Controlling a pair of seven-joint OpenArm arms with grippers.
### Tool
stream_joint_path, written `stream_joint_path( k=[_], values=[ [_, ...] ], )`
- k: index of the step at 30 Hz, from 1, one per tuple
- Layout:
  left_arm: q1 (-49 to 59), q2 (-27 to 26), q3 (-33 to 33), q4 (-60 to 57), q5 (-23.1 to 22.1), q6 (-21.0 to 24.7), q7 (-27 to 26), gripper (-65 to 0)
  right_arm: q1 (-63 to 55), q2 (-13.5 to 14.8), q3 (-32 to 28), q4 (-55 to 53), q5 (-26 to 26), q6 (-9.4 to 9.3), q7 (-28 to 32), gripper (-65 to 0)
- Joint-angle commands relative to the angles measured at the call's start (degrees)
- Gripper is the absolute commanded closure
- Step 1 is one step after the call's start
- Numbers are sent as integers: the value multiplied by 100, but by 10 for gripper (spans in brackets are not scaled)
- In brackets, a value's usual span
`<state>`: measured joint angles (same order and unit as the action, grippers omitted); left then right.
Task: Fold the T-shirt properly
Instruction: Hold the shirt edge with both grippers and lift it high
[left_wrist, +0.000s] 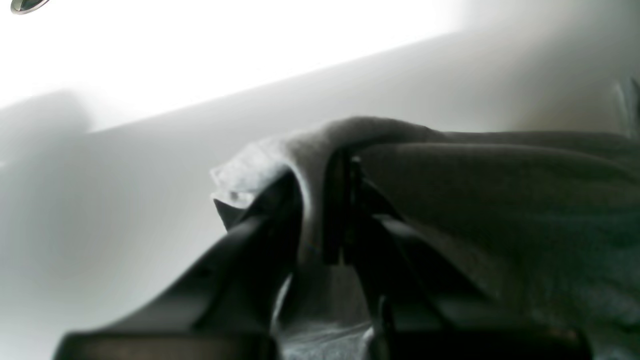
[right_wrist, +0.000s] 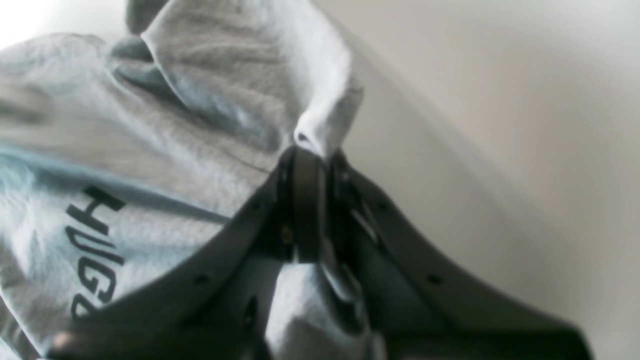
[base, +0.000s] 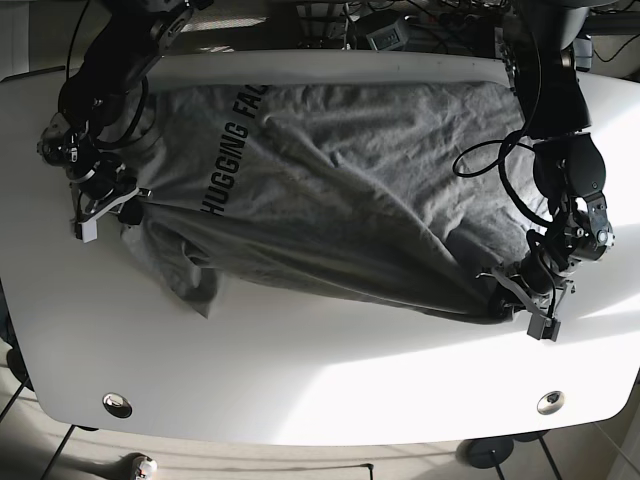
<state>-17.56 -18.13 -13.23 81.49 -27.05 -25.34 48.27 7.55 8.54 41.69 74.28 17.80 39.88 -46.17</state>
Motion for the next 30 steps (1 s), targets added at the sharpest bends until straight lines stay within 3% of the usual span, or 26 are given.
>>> stream_joint_path(
  k=[1,13,16,21,27,30],
  values=[
    [-86,-64,-26,330,-69,7,-75,0,32,83,20,392,88,12,-38,-21],
    [90,-64,18,1059,-69,7,-75,0,172,127,-191,1183,79,12,-451,-21],
    [-279,-64,18,989,-42,7,-75,0,489,417,-648,1165,88,12,-548,-21],
    [-1149,-64,18,66,-51,7,-93,0,1429,461,-692,1148,26,12,-1075,-21],
    [-2292,-64,18,-611,-51,24,-119,0,2607,461,-1413,1069,-914,12,-1198,-21],
    [-2934,-64,18,-1015,-51,33,-119,0,3460,514,-1536,374,-1011,12,-1198,-21]
  ],
)
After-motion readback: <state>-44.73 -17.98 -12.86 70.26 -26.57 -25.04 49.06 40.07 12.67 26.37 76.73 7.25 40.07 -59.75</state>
